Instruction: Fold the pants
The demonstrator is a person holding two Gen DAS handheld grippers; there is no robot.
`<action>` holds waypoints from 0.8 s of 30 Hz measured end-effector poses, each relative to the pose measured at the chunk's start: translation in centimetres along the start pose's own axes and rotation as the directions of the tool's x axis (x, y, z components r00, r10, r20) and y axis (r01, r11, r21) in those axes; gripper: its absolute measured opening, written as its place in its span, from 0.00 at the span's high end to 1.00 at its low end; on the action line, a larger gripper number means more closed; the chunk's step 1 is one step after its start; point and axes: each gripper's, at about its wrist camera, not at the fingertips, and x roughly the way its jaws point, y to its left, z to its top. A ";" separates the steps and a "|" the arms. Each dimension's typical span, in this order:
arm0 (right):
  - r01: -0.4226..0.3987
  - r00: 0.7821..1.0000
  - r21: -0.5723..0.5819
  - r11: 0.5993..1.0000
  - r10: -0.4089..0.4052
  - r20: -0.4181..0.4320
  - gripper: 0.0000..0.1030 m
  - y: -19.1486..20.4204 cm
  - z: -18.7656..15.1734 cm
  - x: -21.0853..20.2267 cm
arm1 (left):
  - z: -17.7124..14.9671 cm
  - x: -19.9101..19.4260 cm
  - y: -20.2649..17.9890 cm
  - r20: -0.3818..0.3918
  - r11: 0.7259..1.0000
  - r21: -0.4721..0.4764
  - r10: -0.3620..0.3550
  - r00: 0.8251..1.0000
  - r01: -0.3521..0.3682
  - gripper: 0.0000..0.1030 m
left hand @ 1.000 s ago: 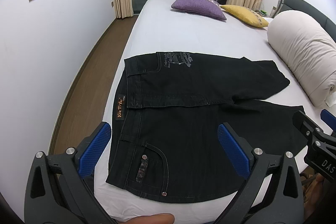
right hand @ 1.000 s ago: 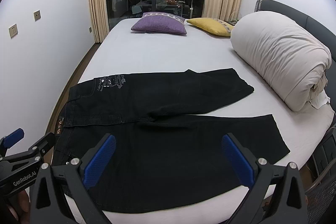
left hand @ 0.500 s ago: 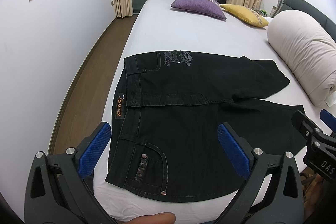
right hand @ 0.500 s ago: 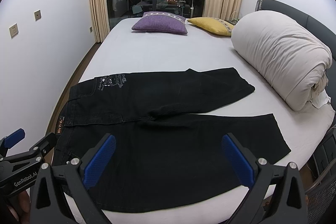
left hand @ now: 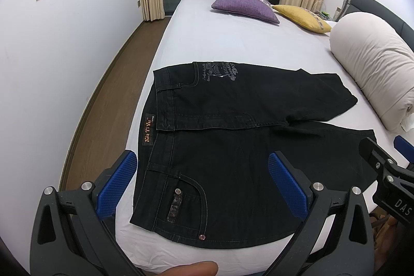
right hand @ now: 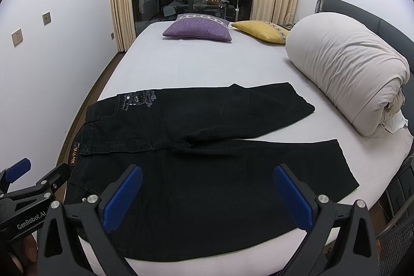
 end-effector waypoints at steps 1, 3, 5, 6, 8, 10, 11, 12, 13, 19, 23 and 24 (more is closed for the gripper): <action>0.000 1.000 0.000 1.000 0.000 0.000 0.00 0.1 0.0 0.0 | 0.0 0.0 0.0 0.000 1.000 0.000 0.000 1.000 0.000 0.00; 0.000 1.000 -0.001 1.000 0.000 -0.001 0.00 0.0 -0.2 -0.1 | 0.0 0.0 0.0 -0.001 1.000 0.000 0.001 1.000 -0.001 0.00; 0.000 1.000 0.000 1.000 0.000 -0.001 0.00 0.0 -0.2 -0.1 | -0.1 0.1 0.1 -0.002 1.000 -0.001 0.000 1.000 0.000 0.00; -0.001 1.000 0.000 1.000 0.001 -0.001 0.00 0.0 -0.1 -0.1 | -0.2 0.2 0.1 -0.002 1.000 -0.001 0.000 1.000 0.000 0.00; 0.000 1.000 0.001 1.000 0.000 -0.001 0.00 -0.1 -0.1 -0.1 | -0.2 0.2 0.1 -0.002 1.000 -0.001 -0.001 1.000 0.001 0.00; -0.001 1.000 0.000 1.000 0.001 -0.002 0.00 -0.2 0.0 -0.1 | -0.2 0.2 0.1 -0.003 1.000 -0.001 0.000 1.000 0.000 0.00; -0.001 1.000 -0.002 1.000 0.001 -0.002 0.00 0.5 -0.6 0.0 | -0.2 0.2 0.1 -0.003 1.000 -0.001 0.000 1.000 0.000 0.00; -0.001 1.000 -0.001 1.000 0.001 -0.002 0.00 0.5 -0.5 0.0 | -0.1 0.2 0.1 -0.002 1.000 -0.001 0.000 1.000 0.000 0.00; -0.002 1.000 -0.001 1.000 0.002 -0.003 0.00 0.5 -0.6 0.0 | -0.1 0.2 0.2 -0.003 1.000 -0.001 0.000 1.000 0.000 0.00; -0.002 1.000 -0.002 1.000 0.002 -0.004 0.00 0.5 -0.5 0.0 | -0.2 0.3 0.2 -0.003 1.000 -0.002 -0.001 1.000 0.001 0.00; -0.003 1.000 -0.001 1.000 0.003 -0.003 0.00 0.4 -0.5 0.0 | -0.3 0.4 0.3 0.002 1.000 0.003 0.007 1.000 -0.007 0.00; -0.003 1.000 -0.002 1.000 0.003 -0.004 0.00 0.6 -0.6 0.0 | -0.4 0.4 0.3 0.003 1.000 0.004 0.010 1.000 -0.010 0.00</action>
